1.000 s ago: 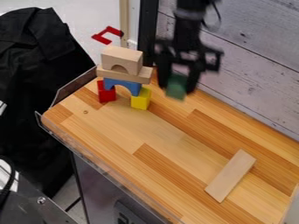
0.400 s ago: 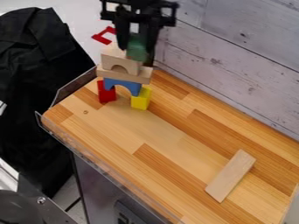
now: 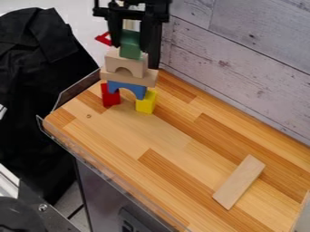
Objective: Put the green block on top of the arch
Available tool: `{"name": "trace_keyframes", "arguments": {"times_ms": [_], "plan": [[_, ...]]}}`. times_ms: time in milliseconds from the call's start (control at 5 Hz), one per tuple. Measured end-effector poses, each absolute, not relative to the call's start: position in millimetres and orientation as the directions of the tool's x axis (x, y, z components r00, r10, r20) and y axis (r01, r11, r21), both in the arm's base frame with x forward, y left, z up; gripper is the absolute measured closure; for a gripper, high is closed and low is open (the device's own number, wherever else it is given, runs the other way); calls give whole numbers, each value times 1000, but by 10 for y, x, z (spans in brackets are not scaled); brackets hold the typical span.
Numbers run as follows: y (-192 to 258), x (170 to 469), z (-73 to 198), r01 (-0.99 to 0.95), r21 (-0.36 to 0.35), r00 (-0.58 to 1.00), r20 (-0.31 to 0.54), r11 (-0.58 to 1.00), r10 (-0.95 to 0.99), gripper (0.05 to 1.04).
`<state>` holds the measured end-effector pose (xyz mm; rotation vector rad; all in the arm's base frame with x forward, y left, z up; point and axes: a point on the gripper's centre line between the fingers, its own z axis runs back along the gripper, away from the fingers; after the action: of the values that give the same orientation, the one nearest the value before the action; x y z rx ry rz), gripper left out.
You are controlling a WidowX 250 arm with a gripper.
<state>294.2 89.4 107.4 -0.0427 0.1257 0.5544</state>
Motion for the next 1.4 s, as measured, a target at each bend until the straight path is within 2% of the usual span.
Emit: {"name": "trace_keyframes", "arguments": {"times_ms": [800,1400], "plan": [[1082,2968,942,-532,-27,835,-183,847,519,539],[1118,3080,985,-518,-33,846,-169,855,506,539]]}}
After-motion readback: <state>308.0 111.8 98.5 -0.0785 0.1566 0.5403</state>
